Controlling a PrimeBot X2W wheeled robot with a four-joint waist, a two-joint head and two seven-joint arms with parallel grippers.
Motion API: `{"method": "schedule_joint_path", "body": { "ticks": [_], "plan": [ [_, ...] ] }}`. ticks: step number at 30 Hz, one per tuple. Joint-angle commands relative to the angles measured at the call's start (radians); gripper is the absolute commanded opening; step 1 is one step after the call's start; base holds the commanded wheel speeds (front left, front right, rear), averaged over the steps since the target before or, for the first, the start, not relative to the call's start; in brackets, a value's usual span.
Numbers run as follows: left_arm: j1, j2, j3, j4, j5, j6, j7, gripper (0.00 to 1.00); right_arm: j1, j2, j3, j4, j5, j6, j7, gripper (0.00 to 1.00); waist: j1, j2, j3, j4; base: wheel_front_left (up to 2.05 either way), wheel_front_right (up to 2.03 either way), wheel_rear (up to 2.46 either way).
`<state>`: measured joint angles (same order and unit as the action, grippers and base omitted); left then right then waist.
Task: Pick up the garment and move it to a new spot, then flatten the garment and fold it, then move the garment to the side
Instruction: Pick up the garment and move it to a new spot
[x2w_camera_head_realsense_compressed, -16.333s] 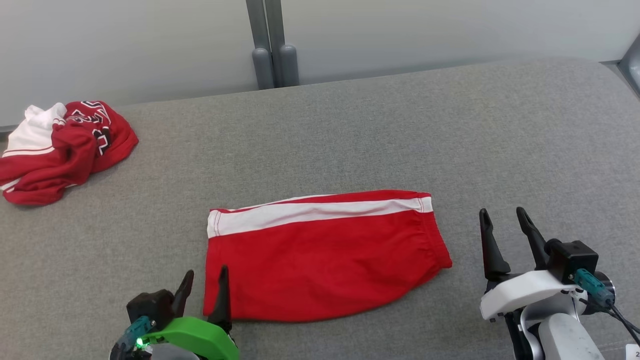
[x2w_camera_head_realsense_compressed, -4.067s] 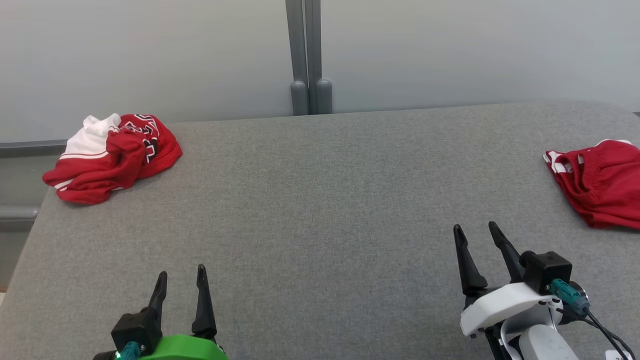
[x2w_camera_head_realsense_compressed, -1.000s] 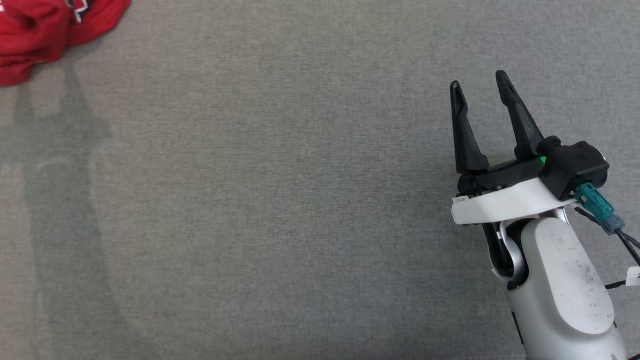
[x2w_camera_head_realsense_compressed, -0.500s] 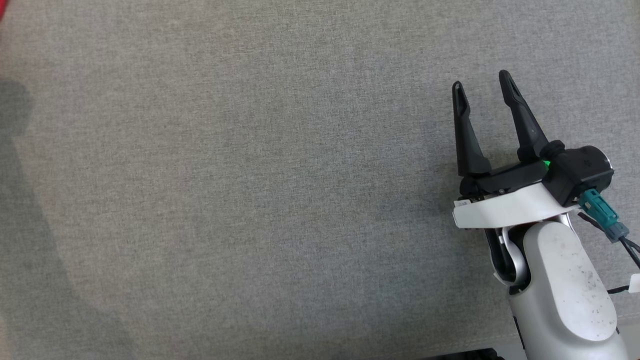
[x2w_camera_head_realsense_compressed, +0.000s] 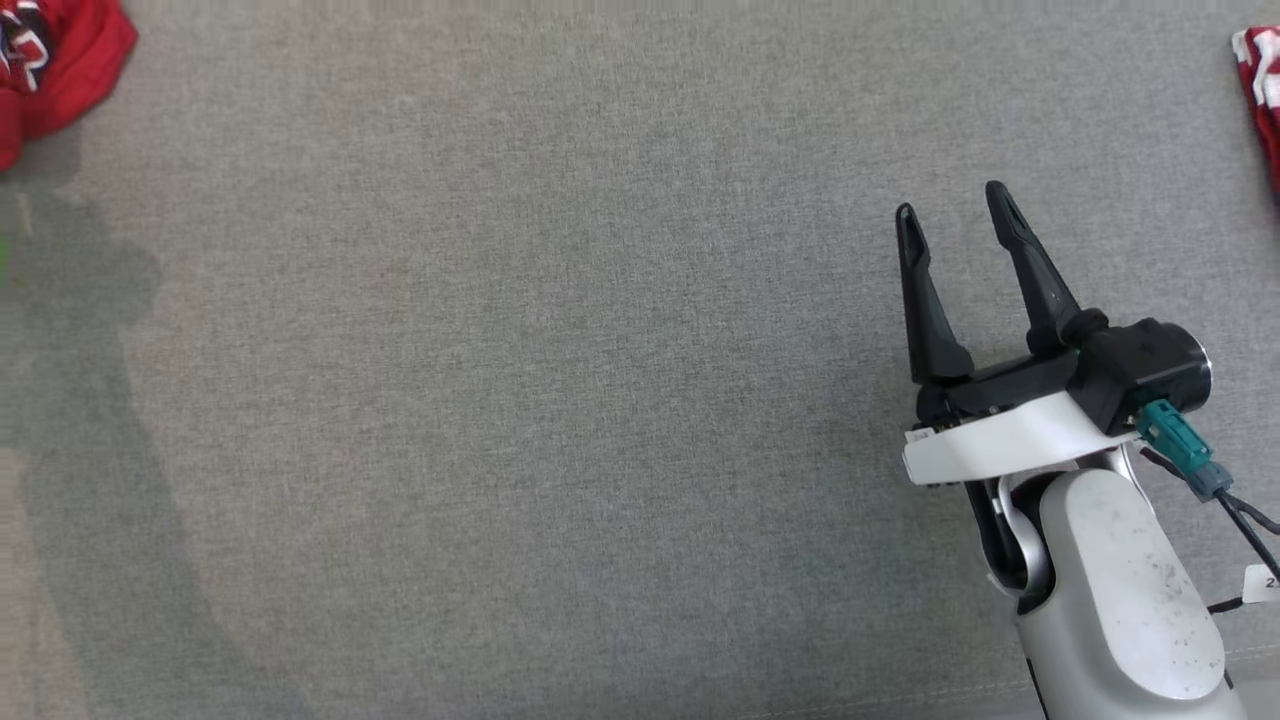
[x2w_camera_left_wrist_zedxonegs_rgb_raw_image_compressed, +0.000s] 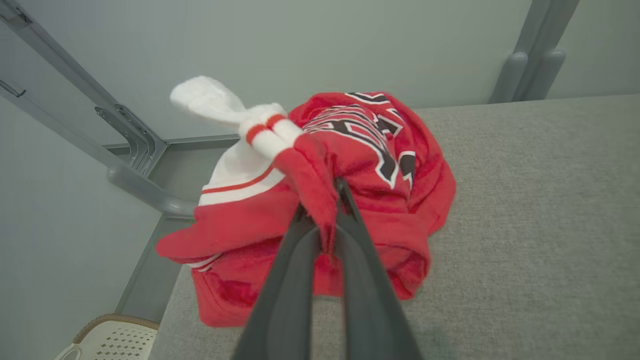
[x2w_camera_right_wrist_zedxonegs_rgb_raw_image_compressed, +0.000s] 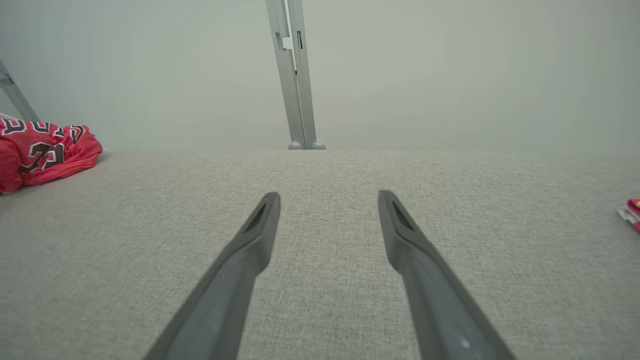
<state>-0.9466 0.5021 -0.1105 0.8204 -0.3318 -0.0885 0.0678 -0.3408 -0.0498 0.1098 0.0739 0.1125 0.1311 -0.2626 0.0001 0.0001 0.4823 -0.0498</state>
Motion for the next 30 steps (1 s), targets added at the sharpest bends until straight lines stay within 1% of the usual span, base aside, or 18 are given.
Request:
{"method": "schedule_joint_path", "body": {
  "ticks": [1,5,9,14,17,21,24,27,30],
  "plan": [
    [0.019,0.003,-0.01,0.0,0.006,-0.008,-0.016,0.0,0.021,-0.002,0.002,0.01,0.006,-0.001,-0.003,1.0,-0.0001,-0.0001,-0.085,0.01,0.0,0.0,0.0],
    [0.017,-0.001,-0.035,-0.022,0.005,-0.022,-0.056,0.0,0.042,-0.002,0.002,0.032,0.018,-0.001,-0.003,1.0,-0.0001,-0.0001,-0.178,0.007,0.0,0.0,0.0],
    [0.023,-0.019,-0.073,-0.055,-0.008,-0.034,-0.079,0.0,0.071,-0.002,-0.004,0.052,0.035,-0.001,-0.003,1.0,-0.0001,-0.0001,-0.28,-0.007,0.0,0.0,0.0],
    [0.035,-0.062,-0.146,-0.133,-0.034,-0.041,-0.077,0.0,0.124,-0.001,-0.018,0.075,0.048,-0.001,-0.003,1.0,-0.0001,-0.0001,-0.398,-0.041,0.0,0.0,0.0],
    [0.035,-0.085,-0.203,-0.204,-0.065,-0.042,-0.066,0.0,0.152,-0.001,-0.023,0.083,0.052,-0.001,-0.003,1.0,-0.0001,-0.0001,-0.443,-0.069,0.0,0.0,0.0],
    [0.013,-0.124,-0.265,-0.31,-0.108,-0.042,-0.043,0.0,0.187,-0.001,-0.034,0.082,0.06,-0.001,-0.003,1.0,-0.0001,-0.0001,-0.463,-0.109,0.0,0.0,0.0],
    [0.005,-0.174,-0.287,-0.369,-0.129,-0.038,-0.032,0.0,0.201,-0.001,-0.036,0.077,0.068,-0.001,-0.003,1.0,-0.0001,-0.0001,-0.456,-0.139,0.0,0.0,0.0],
    [0.017,-0.218,-0.3,-0.401,-0.13,-0.013,-0.042,0.0,0.199,-0.001,-0.031,0.071,0.073,-0.001,-0.003,1.0,-0.0001,-0.0001,-0.436,-0.165,0.0,0.0,0.0],
    [0.062,-0.272,-0.307,-0.397,-0.143,0.017,-0.076,0.0,0.182,-0.001,-0.029,0.066,0.082,-0.001,-0.003,1.0,-0.0001,-0.0001,-0.408,-0.187,0.0,0.0,0.0]
  ]
}}
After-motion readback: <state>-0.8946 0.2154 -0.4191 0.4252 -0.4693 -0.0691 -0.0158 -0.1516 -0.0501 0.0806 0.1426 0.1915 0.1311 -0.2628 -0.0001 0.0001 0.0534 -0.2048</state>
